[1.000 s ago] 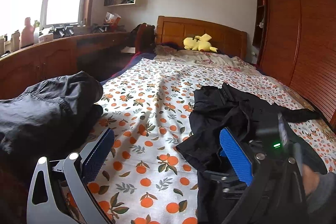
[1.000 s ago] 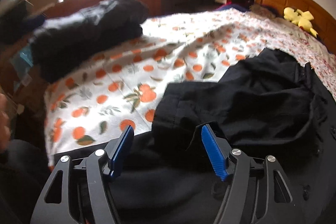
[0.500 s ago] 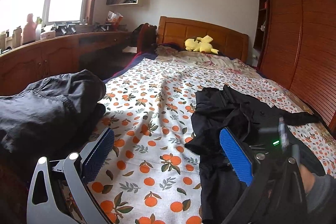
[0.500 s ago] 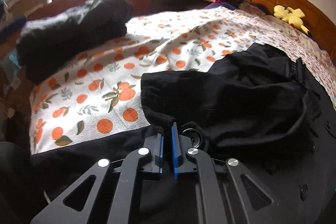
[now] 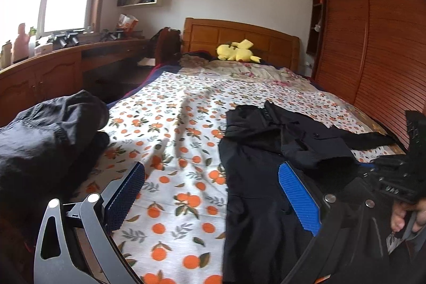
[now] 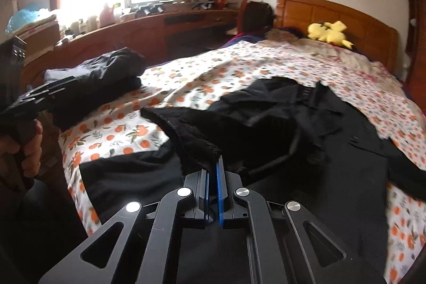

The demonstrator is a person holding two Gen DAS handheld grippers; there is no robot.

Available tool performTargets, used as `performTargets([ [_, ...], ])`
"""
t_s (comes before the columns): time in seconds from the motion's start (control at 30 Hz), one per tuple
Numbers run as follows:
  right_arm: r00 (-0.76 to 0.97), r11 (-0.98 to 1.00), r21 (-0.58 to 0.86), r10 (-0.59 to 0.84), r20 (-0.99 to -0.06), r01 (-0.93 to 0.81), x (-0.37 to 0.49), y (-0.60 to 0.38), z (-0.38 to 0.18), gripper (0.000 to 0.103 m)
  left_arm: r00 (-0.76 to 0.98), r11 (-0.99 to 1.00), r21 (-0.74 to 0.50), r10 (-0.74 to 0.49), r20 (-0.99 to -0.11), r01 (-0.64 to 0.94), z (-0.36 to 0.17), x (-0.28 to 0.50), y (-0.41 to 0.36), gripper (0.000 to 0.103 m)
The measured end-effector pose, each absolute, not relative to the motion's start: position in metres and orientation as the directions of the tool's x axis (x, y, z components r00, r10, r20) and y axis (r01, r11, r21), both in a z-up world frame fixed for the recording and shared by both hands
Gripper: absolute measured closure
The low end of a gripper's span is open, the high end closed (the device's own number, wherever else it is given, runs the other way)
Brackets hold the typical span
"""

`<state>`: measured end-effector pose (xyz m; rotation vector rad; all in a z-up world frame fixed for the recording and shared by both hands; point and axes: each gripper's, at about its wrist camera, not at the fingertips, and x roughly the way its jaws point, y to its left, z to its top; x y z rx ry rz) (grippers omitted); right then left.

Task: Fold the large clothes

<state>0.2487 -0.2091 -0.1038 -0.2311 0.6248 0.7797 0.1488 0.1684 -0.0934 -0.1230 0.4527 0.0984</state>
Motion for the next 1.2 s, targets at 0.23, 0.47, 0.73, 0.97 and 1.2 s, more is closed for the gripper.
performTargets([
  [0.23, 0.605, 0.754, -0.029, 0.502, -0.618, -0.656, 0.237, -0.270, -0.106, 0.099, 0.894, 0.994, -0.086, 0.023, -0.448, -0.068, -0.096, 0.163, 0.140, 0.002],
  [0.47, 0.663, 0.814, -0.138, 0.347, -0.663, -0.565, 0.244, -0.316, -0.131, 0.099, 0.890, 0.997, -0.076, -0.024, -0.455, -0.012, -0.097, 0.177, 0.111, 0.002],
  [0.73, 0.647, 0.858, -0.063, 0.334, -0.686, -0.509, 0.243, -0.351, -0.151, 0.098, 0.878, 0.997, -0.049, -0.081, -0.471, 0.066, -0.104, 0.198, 0.065, 0.002],
  [0.97, 0.648, 0.877, -0.027, 0.334, -0.684, -0.481, 0.229, -0.372, -0.145, 0.094, 0.864, 0.991, -0.012, -0.120, -0.489, 0.131, -0.116, 0.210, 0.026, 0.002],
  [1.2, 0.699, 0.896, -0.021, 0.332, -0.633, -0.444, 0.231, -0.378, -0.123, 0.056, 0.853, 0.985, 0.008, -0.144, -0.502, 0.171, -0.124, 0.215, 0.005, 0.002],
])
